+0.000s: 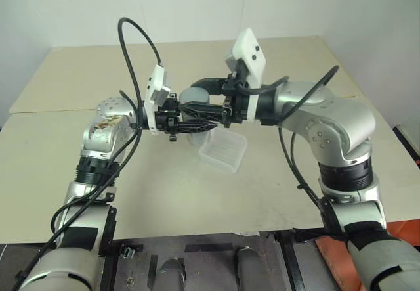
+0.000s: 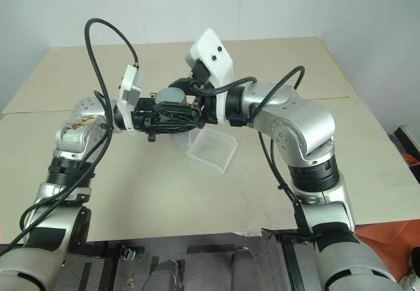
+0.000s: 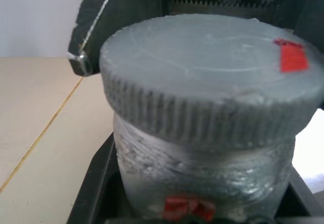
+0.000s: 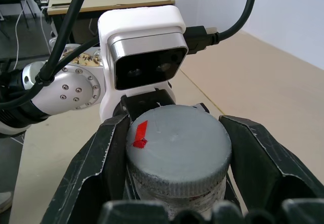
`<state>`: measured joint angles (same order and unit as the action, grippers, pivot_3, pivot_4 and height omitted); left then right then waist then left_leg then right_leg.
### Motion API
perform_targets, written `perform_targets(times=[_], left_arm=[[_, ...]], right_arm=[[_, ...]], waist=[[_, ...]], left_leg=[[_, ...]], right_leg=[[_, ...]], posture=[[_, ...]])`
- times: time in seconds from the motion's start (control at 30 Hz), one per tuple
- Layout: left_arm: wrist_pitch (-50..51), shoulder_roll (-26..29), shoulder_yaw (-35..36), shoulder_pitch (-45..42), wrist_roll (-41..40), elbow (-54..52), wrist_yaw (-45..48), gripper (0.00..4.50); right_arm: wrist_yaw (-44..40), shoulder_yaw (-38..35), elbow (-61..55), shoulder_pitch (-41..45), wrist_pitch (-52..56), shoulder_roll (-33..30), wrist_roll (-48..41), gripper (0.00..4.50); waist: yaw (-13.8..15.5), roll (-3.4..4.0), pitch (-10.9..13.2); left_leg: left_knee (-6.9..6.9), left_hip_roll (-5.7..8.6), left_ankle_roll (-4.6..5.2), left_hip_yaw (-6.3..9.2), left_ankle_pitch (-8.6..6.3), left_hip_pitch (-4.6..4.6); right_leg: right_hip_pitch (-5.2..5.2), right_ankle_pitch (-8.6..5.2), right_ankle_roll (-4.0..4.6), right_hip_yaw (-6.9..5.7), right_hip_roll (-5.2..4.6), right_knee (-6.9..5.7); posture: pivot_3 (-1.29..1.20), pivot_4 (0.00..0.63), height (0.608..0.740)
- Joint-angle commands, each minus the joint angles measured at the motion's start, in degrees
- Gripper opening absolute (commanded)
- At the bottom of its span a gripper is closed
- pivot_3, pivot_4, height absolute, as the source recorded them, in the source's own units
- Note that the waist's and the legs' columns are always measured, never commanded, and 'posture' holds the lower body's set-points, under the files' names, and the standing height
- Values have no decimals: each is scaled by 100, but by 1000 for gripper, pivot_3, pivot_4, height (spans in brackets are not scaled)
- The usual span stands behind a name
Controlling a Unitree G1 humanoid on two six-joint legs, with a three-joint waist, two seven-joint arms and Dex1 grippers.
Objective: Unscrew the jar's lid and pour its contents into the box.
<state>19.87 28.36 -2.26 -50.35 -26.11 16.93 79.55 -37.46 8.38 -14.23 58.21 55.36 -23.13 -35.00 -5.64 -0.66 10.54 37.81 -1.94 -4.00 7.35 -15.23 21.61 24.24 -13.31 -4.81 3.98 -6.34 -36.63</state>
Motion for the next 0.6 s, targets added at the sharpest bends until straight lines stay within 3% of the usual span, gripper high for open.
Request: perform_targets(times=[0.03, 0.37, 0.5, 0.6], left_arm=[[-29, 66, 13, 30, -23, -154, 60, 1937], [-77, 122, -20, 136, 20, -135, 90, 1937], [-122, 123, 75, 65, 36, -37, -65, 1937], [-135, 188, 196, 80, 28, -17, -234, 1937]], right_arm=[[50, -393, -71, 262, 50, -14, -141, 2755], [377, -1366, 247, 613, 596, -80, -768, 2755], [526, -1554, 88, 141, 390, -521, -529, 2755], [567, -1505, -199, -890, -71, -1115, 39, 2755]], waist=[[2, 0, 0], [5, 0, 0], [9, 0, 0], [55, -1, 0]], left_leg=[[0, 0, 0, 0, 0, 0], [0, 0, 0, 0, 0, 0], [0, 0, 1, 0, -1, 1], [0, 0, 3, 1, -2, 5]], right_leg=[[0, 0, 0, 0, 0, 0], [-1, 0, 0, 0, 0, 0], [-1, 0, 0, 0, 0, 0], [-3, 0, -1, -2, -1, 7]], posture=[[0, 150, 740], [0, 150, 740], [0, 150, 740], [0, 150, 740]])
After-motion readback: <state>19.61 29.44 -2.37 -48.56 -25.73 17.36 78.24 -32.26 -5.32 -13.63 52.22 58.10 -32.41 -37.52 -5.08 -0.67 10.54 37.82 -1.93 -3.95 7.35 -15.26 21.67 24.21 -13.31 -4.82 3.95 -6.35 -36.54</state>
